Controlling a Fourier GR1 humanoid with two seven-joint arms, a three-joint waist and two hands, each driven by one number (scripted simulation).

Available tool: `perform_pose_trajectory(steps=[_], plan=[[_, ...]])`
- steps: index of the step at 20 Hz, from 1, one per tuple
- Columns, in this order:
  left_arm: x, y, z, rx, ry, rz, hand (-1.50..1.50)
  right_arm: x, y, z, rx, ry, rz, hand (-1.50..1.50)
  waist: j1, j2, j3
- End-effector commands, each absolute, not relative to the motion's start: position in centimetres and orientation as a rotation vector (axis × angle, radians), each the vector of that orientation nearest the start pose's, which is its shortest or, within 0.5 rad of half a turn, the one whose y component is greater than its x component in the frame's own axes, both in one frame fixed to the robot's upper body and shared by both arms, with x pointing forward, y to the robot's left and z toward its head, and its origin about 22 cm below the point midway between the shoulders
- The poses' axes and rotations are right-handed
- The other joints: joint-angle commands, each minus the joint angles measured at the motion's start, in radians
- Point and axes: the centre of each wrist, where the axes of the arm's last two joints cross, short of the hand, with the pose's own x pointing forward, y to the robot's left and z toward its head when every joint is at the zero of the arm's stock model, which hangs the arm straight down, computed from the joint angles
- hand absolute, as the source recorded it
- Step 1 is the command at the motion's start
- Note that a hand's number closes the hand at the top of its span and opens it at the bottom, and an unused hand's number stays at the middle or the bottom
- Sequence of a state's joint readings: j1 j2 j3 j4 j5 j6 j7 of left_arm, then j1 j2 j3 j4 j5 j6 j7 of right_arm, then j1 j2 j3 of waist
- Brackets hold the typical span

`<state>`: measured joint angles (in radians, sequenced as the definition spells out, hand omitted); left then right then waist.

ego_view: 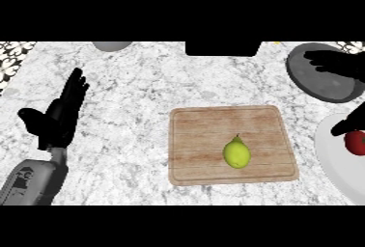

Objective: Pick the pear from the cutting board and place it in the pan

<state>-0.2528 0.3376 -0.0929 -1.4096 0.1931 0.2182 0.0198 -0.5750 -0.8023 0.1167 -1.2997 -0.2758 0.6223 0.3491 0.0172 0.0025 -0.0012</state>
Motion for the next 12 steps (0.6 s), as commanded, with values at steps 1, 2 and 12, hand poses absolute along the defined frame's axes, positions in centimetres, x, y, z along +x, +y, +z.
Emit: perform_pose_trajectory(steps=[1,2,12], plan=[[30.6,26.0,4.4,0.189,-1.613,-0.062,0.0,37.5,-32.1,23.0,-0.204,-1.216,1.039,-1.5,0.005,0.002,0.001],[30.1,25.9,6.1,0.183,-1.639,-0.073,0.0,38.0,-30.2,21.1,-0.182,-1.236,1.036,-1.5,0.006,0.0,0.001],[30.5,28.1,4.8,0.213,-1.611,-0.054,0.0,40.7,-25.1,20.9,0.05,-1.199,1.062,-1.5,-0.009,-0.001,0.001]])
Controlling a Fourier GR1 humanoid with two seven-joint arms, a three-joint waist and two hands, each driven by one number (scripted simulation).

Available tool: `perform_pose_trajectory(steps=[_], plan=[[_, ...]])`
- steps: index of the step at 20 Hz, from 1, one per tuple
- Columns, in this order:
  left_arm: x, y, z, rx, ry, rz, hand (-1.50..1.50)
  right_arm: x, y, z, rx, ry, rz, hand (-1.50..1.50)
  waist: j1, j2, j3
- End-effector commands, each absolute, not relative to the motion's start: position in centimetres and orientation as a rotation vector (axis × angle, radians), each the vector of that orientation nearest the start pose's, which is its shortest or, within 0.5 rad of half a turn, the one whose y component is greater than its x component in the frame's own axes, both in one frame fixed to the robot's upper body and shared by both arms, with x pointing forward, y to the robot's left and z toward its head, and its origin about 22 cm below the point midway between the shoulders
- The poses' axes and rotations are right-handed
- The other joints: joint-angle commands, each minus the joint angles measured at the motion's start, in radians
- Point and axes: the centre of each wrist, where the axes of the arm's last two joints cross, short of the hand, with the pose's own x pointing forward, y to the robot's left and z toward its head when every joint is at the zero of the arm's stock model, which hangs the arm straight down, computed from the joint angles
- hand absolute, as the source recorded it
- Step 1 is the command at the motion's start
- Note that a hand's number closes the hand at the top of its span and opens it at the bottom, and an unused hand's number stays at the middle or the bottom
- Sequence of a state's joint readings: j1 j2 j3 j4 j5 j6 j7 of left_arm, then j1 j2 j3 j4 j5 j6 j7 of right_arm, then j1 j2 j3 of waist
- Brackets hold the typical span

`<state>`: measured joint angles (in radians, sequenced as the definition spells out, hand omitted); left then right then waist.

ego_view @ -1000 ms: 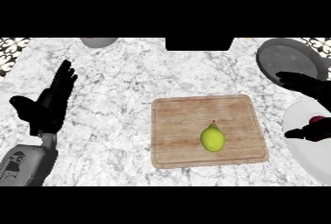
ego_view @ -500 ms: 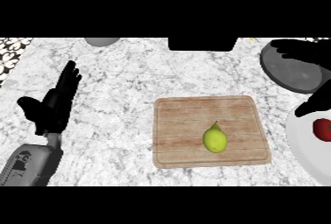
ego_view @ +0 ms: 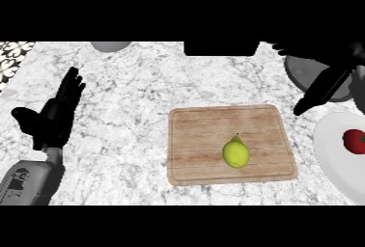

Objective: Pick the pear from the cutting board and place it in the pan

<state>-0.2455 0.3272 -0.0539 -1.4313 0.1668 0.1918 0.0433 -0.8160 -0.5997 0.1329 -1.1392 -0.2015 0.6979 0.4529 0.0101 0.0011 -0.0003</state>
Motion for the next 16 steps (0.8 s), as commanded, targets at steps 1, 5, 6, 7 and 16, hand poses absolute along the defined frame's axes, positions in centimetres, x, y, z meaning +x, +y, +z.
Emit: perform_pose_trajectory(steps=[1,5,6,7,16], plan=[[29.2,26.7,4.3,0.218,-1.606,-0.046,0.0,39.8,-24.5,19.7,0.059,-1.193,1.076,-1.5,-0.005,-0.003,0.0],[29.7,26.8,6.0,0.209,-1.61,-0.049,0.0,38.5,-22.7,19.6,0.01,-1.149,1.096,-1.5,-0.01,-0.004,0.0],[29.2,27.9,5.5,0.195,-1.609,-0.05,0.0,39.3,-22.7,19.2,-0.012,-1.106,1.105,-1.5,-0.003,-0.002,0.0],[28.7,27.6,4.2,0.177,-1.618,-0.044,0.0,39.3,-23.3,17.9,-0.022,-1.083,1.108,-1.5,-0.003,-0.001,0.0],[30.3,26.7,6.9,0.205,-1.642,-0.052,0.0,38.1,-22.2,15.2,-0.119,-0.988,1.12,-1.5,-0.005,-0.001,0.0]])
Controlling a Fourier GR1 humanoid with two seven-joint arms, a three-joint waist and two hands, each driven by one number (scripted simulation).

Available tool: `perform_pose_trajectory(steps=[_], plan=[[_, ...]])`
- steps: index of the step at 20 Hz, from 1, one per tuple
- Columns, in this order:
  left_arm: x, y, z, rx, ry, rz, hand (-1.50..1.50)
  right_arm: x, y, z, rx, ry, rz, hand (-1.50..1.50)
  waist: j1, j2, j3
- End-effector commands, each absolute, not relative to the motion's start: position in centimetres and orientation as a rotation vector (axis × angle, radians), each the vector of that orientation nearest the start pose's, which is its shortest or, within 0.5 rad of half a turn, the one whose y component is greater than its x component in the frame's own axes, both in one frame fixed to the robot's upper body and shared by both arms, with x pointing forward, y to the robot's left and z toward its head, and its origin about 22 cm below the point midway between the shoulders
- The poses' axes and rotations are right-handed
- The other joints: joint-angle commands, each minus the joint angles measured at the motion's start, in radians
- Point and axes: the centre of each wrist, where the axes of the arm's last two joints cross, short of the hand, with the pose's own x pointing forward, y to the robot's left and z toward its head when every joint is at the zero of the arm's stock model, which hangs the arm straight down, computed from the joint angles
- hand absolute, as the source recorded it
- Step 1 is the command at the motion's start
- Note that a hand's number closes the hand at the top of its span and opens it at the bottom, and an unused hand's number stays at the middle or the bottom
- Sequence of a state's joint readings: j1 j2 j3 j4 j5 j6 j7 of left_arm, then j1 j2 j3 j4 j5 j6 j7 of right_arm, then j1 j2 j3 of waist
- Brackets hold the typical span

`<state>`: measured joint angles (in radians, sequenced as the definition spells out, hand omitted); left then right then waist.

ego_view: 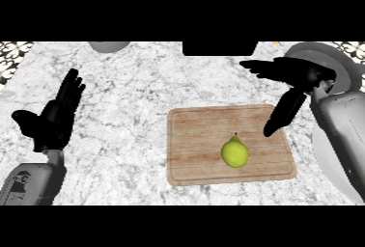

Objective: Pick the pear from the cutting board and place it in the pan

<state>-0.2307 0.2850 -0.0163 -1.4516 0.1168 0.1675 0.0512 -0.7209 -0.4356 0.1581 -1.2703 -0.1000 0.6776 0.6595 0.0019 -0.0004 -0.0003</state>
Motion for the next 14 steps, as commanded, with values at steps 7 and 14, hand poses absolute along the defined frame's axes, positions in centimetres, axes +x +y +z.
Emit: perform_pose_trajectory(steps=[7,14], plan=[[30.3,25.9,4.6,0.173,-1.604,-0.055,0.0,38.9,-22.6,12.1,-0.042,-0.924,1.165,-1.5,0.007,0.003,0.001],[29.2,27.5,4.1,0.203,-1.623,-0.044,0.0,38.2,-22.3,13.3,-0.002,-0.913,1.238,-1.5,0.001,-0.001,0.0]])
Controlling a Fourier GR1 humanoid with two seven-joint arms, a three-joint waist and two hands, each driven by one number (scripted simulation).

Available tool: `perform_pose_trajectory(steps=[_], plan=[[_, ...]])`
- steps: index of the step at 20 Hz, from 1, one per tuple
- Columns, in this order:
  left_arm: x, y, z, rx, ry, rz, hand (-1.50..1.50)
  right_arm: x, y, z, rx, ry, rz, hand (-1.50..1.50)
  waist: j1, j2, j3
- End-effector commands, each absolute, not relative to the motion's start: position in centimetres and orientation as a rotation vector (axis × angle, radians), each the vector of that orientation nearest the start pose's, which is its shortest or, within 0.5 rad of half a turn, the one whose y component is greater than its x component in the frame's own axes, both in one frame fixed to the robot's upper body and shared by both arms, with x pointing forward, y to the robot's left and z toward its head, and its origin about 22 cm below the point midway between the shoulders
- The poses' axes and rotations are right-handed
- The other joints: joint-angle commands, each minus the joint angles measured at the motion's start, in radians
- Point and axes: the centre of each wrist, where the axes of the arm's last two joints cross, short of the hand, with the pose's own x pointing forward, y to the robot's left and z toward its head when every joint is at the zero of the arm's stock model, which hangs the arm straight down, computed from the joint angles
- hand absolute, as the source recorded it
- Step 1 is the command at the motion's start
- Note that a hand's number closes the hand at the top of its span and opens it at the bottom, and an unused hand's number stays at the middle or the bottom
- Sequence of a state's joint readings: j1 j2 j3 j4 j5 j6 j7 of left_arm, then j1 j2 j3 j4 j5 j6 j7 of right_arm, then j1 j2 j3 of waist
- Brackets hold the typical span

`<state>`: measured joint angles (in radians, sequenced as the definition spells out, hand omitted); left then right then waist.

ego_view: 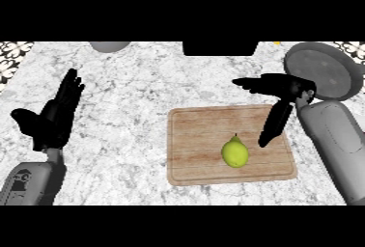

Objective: Pick the pear from the cutting board and place it in the pan

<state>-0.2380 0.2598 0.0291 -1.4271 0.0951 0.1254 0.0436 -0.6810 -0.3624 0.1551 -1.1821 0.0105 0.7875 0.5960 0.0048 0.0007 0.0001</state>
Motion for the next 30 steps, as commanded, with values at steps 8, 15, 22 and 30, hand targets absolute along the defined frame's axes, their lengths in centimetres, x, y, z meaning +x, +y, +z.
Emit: perform_pose_trajectory(steps=[8,15,22,30], plan=[[29.1,28.0,4.2,0.186,-1.611,-0.053,0.0,37.2,-18.3,10.3,-0.042,-0.826,1.328,-1.5,0.0,-0.002,0.0],[29.9,27.3,5.5,0.208,-1.624,-0.035,0.0,36.7,-18.1,9.6,-0.11,-0.742,1.461,-1.5,-0.002,-0.002,0.0],[29.0,27.5,4.9,0.191,-1.621,-0.049,0.0,38.0,-17.3,7.4,-0.071,-0.717,1.437,-1.5,0.002,0.0,0.0],[29.6,26.8,7.0,0.203,-1.618,-0.051,0.0,36.5,-16.3,4.0,-0.099,-0.65,1.518,-1.5,0.002,0.0,0.0]])
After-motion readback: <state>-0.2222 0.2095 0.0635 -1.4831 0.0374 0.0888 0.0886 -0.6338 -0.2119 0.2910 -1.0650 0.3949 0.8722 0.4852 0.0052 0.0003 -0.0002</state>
